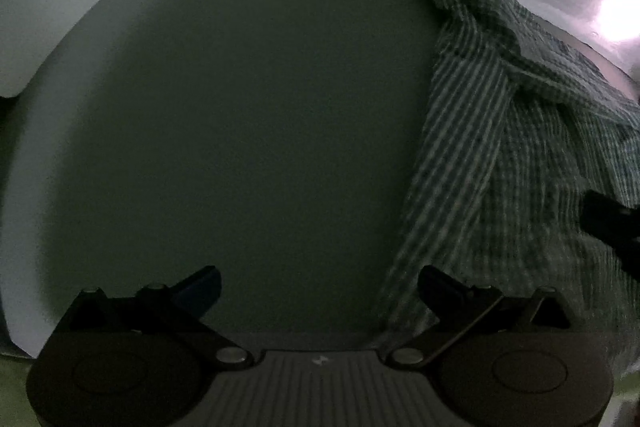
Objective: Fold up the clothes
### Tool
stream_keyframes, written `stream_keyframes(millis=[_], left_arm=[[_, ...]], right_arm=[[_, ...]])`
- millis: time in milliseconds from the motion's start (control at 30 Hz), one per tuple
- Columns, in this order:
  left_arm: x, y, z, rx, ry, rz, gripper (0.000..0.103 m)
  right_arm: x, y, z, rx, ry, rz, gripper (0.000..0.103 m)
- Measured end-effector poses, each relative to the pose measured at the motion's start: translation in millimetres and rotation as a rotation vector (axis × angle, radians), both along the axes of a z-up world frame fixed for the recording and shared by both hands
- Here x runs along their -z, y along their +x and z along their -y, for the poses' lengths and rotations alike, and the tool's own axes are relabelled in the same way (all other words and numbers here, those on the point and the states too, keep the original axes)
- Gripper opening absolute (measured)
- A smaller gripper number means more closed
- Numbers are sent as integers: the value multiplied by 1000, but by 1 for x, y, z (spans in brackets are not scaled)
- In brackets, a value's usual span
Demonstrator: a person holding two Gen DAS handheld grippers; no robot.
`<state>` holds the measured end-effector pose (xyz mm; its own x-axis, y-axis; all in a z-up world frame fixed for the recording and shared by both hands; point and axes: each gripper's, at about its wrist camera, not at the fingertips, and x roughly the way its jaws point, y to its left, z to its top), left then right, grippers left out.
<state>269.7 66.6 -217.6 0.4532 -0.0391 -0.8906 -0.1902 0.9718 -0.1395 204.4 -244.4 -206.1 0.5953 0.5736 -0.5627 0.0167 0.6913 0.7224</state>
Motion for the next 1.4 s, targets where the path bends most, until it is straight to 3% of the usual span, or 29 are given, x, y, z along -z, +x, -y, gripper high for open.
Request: stream_keyframes(millis=[200,567,667,733,967,1400], left_arm=[[12,-6,-28,38,-18,-21,103],[25,-4,-41,94,-49,-50,103],[26,-2,-39,103,-46,-55,103],[27,0,-37,104,-44,-55,103],[24,9,-20,106,-70,-54,103],[20,21,89,266,-82,-82,103]], right_arm=[[22,-10,-55,-31,9,-78,29],[36,-23,-73,-29,107,-149,33],[37,-24,-77,-45,122,-131,8],[36,-27,-74,-41,144,-113,3],[17,-40,-45,-37,157,-67,2],[2,-43,39,44,101,-58,1]])
